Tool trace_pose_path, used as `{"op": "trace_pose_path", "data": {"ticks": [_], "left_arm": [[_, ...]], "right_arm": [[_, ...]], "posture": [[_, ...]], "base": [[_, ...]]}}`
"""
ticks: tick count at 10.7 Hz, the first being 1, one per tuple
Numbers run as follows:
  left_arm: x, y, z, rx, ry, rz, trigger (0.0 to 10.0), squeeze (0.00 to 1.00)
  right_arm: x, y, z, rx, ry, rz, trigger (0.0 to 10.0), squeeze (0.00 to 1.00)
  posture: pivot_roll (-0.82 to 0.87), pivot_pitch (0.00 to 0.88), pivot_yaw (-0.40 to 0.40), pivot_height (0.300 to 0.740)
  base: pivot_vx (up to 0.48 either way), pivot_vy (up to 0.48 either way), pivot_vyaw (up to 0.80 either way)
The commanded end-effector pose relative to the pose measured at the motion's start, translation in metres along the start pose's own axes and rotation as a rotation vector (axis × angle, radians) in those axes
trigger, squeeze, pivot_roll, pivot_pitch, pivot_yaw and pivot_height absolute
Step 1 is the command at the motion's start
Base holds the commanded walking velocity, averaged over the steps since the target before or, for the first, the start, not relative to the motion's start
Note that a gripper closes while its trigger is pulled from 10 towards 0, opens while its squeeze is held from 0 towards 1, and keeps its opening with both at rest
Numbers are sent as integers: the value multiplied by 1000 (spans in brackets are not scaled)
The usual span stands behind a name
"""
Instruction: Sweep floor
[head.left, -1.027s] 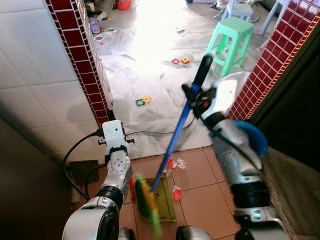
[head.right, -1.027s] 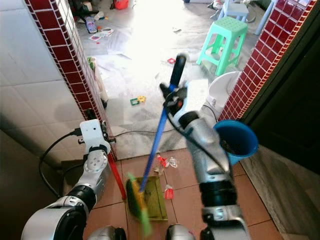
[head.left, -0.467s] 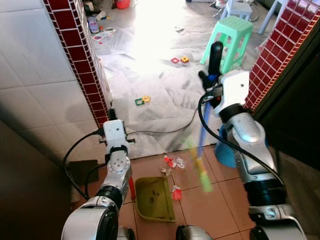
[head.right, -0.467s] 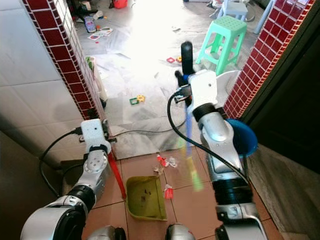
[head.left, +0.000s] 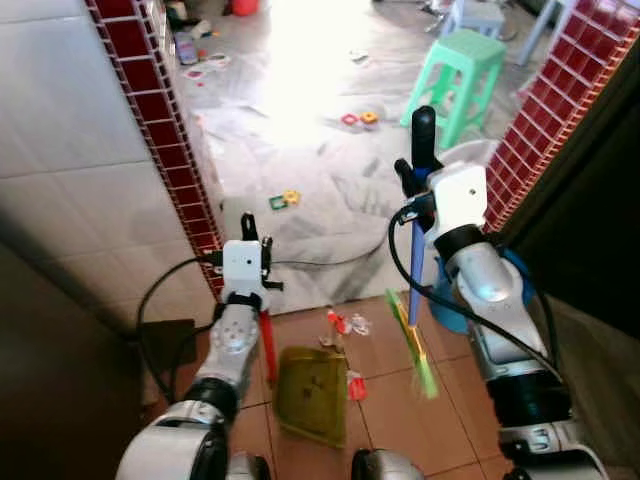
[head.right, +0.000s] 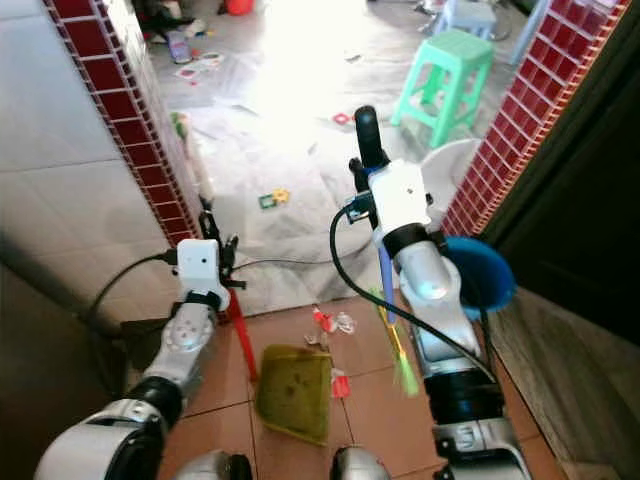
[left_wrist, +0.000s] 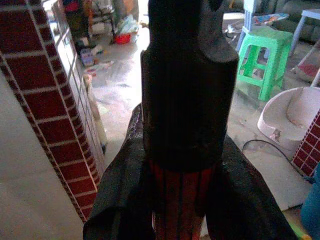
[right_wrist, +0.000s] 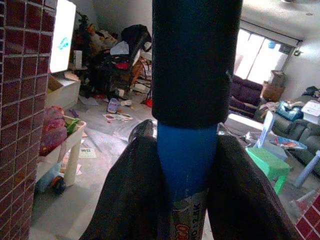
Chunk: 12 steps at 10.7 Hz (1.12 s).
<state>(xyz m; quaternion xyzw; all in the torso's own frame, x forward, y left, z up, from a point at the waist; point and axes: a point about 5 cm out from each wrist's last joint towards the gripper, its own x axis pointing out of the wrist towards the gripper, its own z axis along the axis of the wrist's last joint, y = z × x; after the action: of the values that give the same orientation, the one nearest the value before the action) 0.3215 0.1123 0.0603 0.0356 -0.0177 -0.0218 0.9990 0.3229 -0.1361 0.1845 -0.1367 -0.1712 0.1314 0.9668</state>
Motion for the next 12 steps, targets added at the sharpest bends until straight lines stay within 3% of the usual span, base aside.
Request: {"op": "trace_pose_path", "data": {"ticks": [1, 3, 6, 8, 9, 10, 12], "left_arm": [[4, 14, 12, 62, -81, 32, 10000, 0], [14, 34, 34, 30, -185, 97, 10000, 0], [9, 36, 12, 57, -44, 124, 10000, 0], [-3, 22, -13, -23, 104, 161, 10000, 0], [-4, 21, -17, -40, 130, 174, 10000, 0], [-7, 23, -26, -145, 214, 226, 10000, 0], [-6, 19, -26, -132, 228, 208, 10000, 0]], "right_arm": [[1, 1, 9, -25, -65, -8, 10000, 0], [-3, 6, 1, -29, -40, -13, 10000, 0], [-2, 7, -8, 43, 10, -64, 10000, 0], [1, 6, -19, 171, 83, -122, 10000, 0], [2, 6, -20, 185, 90, -133, 10000, 0], [7, 2, -14, 186, 52, -168, 10000, 0], [13, 6, -14, 283, 89, -188, 10000, 0]], "posture": [[-168, 66, 41, 740], [-162, 68, 47, 740], [-158, 65, 53, 740], [-160, 68, 48, 740], [-160, 68, 47, 740], [-162, 70, 44, 740], [-167, 71, 44, 740]], "base": [[0, 0, 0], [0, 0, 0], [0, 0, 0], [0, 0, 0], [0, 0, 0], [0, 0, 0], [0, 0, 0]]}}
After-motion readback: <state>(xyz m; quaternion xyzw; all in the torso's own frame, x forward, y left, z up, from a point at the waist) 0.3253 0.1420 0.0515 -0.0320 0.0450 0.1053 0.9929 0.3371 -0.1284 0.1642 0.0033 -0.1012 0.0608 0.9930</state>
